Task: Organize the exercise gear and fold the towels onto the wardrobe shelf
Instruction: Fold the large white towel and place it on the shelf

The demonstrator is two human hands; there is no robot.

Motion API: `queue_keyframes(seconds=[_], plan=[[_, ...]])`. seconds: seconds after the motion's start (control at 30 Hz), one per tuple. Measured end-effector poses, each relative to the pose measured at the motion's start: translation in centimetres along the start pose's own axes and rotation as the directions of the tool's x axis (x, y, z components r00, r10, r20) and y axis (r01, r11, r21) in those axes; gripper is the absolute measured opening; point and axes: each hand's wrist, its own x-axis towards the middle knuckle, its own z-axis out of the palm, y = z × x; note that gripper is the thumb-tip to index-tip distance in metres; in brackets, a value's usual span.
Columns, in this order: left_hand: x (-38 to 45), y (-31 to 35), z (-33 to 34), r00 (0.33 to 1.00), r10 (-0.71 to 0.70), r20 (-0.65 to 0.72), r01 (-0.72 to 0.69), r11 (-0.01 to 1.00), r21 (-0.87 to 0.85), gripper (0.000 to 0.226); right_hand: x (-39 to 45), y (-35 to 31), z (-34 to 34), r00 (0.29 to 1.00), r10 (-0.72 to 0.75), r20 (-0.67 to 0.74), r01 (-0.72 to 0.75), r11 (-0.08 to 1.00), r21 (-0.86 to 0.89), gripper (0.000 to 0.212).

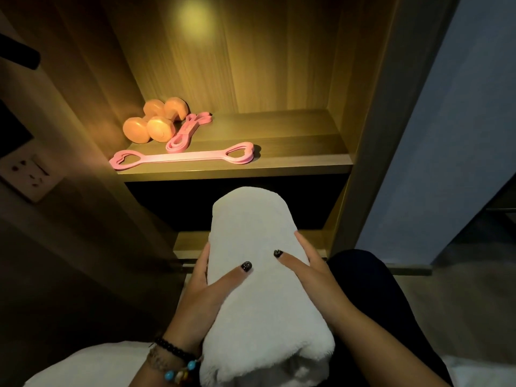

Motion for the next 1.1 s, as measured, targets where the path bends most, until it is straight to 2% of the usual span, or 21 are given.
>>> queue_keyframes(seconds=[0.13,0.23,0.33,0.5,0.6,0.7,0.8,0.83,0.93,1.03,1.1], plan=[[2.2,0.9,1.1,0.992,0.092,0.09,-0.093,0.996,-0.001,0.082,0.5,-2.9,-1.1,0.986,-0.148,-0.069,0.145,0.988,-0.046,0.064],[4.0,1.9,3.0,0.981,0.154,0.122,-0.145,0.987,-0.075,0.085,1.1,-5.8,-2.5,0.951,-0.298,-0.083,0.285,0.948,-0.141,0.068],[6.9,3.6,4.9,0.97,0.209,0.124,-0.186,0.966,-0.177,0.085,3.0,-9.0,-4.0,0.909,-0.406,-0.092,0.361,0.879,-0.31,0.077],[15.0,7.1,7.2,0.956,0.284,0.071,-0.266,0.944,-0.197,0.084,9.6,-14.4,-6.1,0.834,-0.544,-0.091,0.449,0.765,-0.462,0.077],[20.1,8.3,8.4,0.961,0.274,0.02,-0.267,0.949,-0.17,0.069,14.6,-16.5,-7.5,0.814,-0.578,-0.061,0.461,0.705,-0.539,0.078],[25.4,9.0,9.4,0.981,0.193,-0.013,-0.193,0.976,-0.096,0.041,19.3,-17.5,-8.8,0.84,-0.542,-0.026,0.395,0.643,-0.656,0.076],[30.7,8.6,10.4,0.983,0.128,-0.132,-0.112,0.986,0.119,0.022,23.1,-17.6,-9.7,0.89,-0.456,-0.009,0.286,0.574,-0.767,0.074],[32.1,8.3,10.9,0.973,0.141,-0.183,-0.097,0.968,0.23,0.026,24.2,-17.5,-9.8,0.901,-0.435,-0.01,0.265,0.566,-0.781,0.074],[35.4,6.8,11.9,0.955,0.195,-0.225,-0.041,0.835,0.549,0.077,26.9,-17.4,-11.2,0.918,-0.391,-0.069,0.194,0.593,-0.782,0.072],[37.5,6.5,13.1,0.956,0.207,-0.21,-0.021,0.759,0.651,0.086,28.2,-17.5,-12.7,0.941,-0.297,-0.163,0.075,0.652,-0.755,0.072],[39.0,7.1,13.9,0.96,0.201,-0.193,-0.015,0.729,0.684,0.083,28.3,-17.7,-12.8,0.947,-0.243,-0.211,-0.016,0.619,-0.785,0.071]])
